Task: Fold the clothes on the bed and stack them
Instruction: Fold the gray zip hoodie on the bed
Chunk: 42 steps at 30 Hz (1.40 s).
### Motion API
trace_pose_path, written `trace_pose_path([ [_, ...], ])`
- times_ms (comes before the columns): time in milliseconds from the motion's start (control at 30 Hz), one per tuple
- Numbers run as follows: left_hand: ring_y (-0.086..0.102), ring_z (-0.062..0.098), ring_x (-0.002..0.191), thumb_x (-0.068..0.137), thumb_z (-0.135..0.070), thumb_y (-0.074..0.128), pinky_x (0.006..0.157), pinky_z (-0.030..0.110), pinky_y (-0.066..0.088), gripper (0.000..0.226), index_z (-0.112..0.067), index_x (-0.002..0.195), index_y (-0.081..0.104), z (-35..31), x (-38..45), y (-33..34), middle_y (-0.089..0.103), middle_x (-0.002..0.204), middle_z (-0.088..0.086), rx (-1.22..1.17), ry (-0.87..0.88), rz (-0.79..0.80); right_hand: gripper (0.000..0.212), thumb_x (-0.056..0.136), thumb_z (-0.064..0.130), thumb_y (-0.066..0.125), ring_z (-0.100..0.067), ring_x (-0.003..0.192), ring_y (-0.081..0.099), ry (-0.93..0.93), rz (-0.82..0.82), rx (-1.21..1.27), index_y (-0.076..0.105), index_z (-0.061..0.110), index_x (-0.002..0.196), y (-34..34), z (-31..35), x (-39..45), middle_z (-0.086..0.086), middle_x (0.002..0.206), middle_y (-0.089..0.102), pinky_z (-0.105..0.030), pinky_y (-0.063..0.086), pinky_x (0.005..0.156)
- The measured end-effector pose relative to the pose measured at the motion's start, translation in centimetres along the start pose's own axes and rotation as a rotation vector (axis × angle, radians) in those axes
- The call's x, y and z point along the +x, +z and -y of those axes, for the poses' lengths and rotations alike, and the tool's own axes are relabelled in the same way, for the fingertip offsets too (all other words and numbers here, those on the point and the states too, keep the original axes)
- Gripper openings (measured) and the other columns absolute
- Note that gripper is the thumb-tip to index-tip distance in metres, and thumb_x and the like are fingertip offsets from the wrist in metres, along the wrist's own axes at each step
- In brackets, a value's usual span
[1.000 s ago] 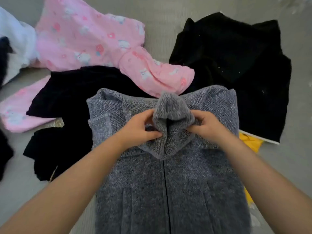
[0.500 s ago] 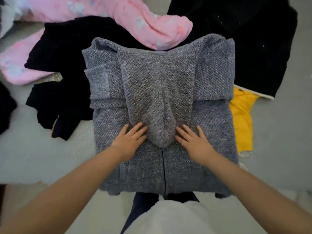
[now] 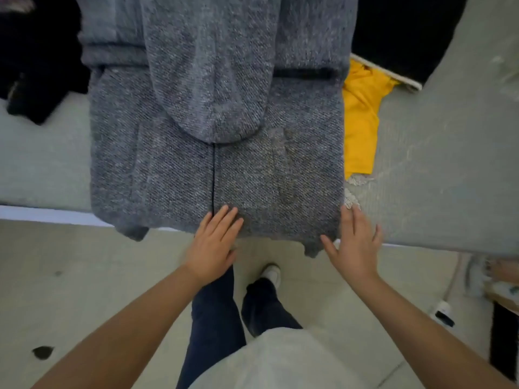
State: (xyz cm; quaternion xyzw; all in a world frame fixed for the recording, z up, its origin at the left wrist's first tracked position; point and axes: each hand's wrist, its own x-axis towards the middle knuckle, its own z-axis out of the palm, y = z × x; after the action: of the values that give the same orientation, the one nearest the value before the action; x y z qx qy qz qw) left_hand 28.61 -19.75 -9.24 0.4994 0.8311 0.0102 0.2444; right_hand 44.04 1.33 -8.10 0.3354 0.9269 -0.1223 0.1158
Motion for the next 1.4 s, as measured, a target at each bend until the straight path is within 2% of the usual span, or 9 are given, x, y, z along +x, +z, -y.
trace_pose_path([
  [167,-0.009,0.026,0.142,0.094,-0.026,0.039,0.114,0.040,-0.006,0.066,-0.011,0.146,0.001,-4.2,-1.1,4.0,-0.007,0.154,0.010,0.015,-0.215,0.117,0.071,0.071,0.021,0.076,-0.031,0.095,0.059,0.047,0.082,0.006,0.045,0.001,0.131,2.1,-1.1,-2.7,-0.019,0.105,0.064,-0.044,0.034,0.086],
  [400,-0.013,0.022,0.141,0.094,-0.021,0.040,0.114,0.037,-0.007,0.070,-0.011,0.146,-0.005,-6.5,-1.5,5.8,-0.012,0.154,0.007,0.004,-0.327,0.088,0.061,0.085,0.008,0.057,-0.024,0.120,0.047,0.355,0.019,0.580,0.029,0.008,0.139,3.4,1.6,-1.9,-0.008,0.130,0.052,-0.043,0.026,0.107],
  [633,-0.017,0.029,0.140,0.091,-0.047,0.042,0.112,0.047,-0.011,0.086,-0.018,0.137,-0.024,-9.1,-0.2,7.2,-0.017,0.153,0.005,-0.023,-0.332,0.108,0.043,0.081,0.002,0.059,-0.008,0.067,0.051,0.307,0.056,0.922,0.041,0.021,0.116,-2.1,0.7,-2.3,0.007,0.081,0.052,-0.020,0.039,0.053],
  [733,0.021,0.039,0.137,0.079,-0.018,0.066,0.109,0.056,0.013,0.075,-0.015,0.142,0.026,-9.7,1.0,5.9,0.027,0.149,0.014,-0.193,-0.388,-0.169,0.041,0.080,-0.001,0.059,-0.010,0.063,0.050,0.403,0.106,1.026,0.038,0.024,0.105,-4.5,0.1,-1.4,0.004,0.073,0.048,-0.027,0.041,0.058],
  [833,0.060,0.048,0.096,0.048,0.013,0.078,0.082,0.067,0.038,0.045,0.004,0.091,0.070,-7.9,1.3,4.4,0.065,0.104,0.026,-0.208,-0.394,-0.453,0.040,0.081,-0.005,0.057,-0.011,0.064,0.049,0.445,0.132,1.033,0.040,0.019,0.108,-5.6,0.1,-0.5,0.002,0.073,0.045,-0.036,0.047,0.066],
  [967,0.062,0.034,0.094,0.058,0.008,0.065,0.090,0.041,0.039,0.024,0.004,0.082,0.068,-4.3,0.2,2.4,0.066,0.096,0.021,-0.199,-0.293,-0.179,0.053,0.084,0.007,0.059,-0.023,0.088,0.052,0.274,0.063,0.524,0.037,0.009,0.133,-5.3,1.1,-0.7,-0.011,0.107,0.054,-0.035,0.041,0.077],
  [1067,0.057,0.029,0.052,0.049,-0.003,0.054,0.056,0.030,0.041,0.004,0.001,0.051,0.056,-4.2,-1.0,0.1,0.056,0.054,0.018,-0.170,-0.175,-0.133,0.081,0.078,0.039,0.067,-0.032,0.133,0.029,-0.153,0.056,0.085,0.029,0.009,0.142,-4.0,3.9,-3.0,-0.018,0.145,0.030,-0.048,0.022,0.107],
  [1200,0.053,0.031,0.069,0.074,-0.017,0.054,0.054,0.029,0.024,0.014,-0.006,0.067,0.059,-4.4,-1.3,-1.6,0.057,0.071,0.014,-0.209,-0.315,-0.094,0.111,0.027,0.057,0.085,-0.037,0.115,0.054,-0.389,0.063,-0.169,0.059,0.000,0.119,-1.1,8.5,-6.4,-0.019,0.126,0.056,-0.065,0.037,0.087],
  [1400,0.057,0.033,0.074,0.070,-0.013,0.065,0.061,0.029,0.032,0.015,-0.002,0.063,0.057,-3.9,-2.8,-1.4,0.061,0.073,0.016,-0.385,-0.226,-0.236,0.071,0.046,0.015,0.088,-0.046,0.107,0.056,-0.268,-0.132,0.016,0.063,-0.006,0.109,-0.6,11.3,-4.2,-0.026,0.117,0.059,-0.071,0.033,0.081],
])
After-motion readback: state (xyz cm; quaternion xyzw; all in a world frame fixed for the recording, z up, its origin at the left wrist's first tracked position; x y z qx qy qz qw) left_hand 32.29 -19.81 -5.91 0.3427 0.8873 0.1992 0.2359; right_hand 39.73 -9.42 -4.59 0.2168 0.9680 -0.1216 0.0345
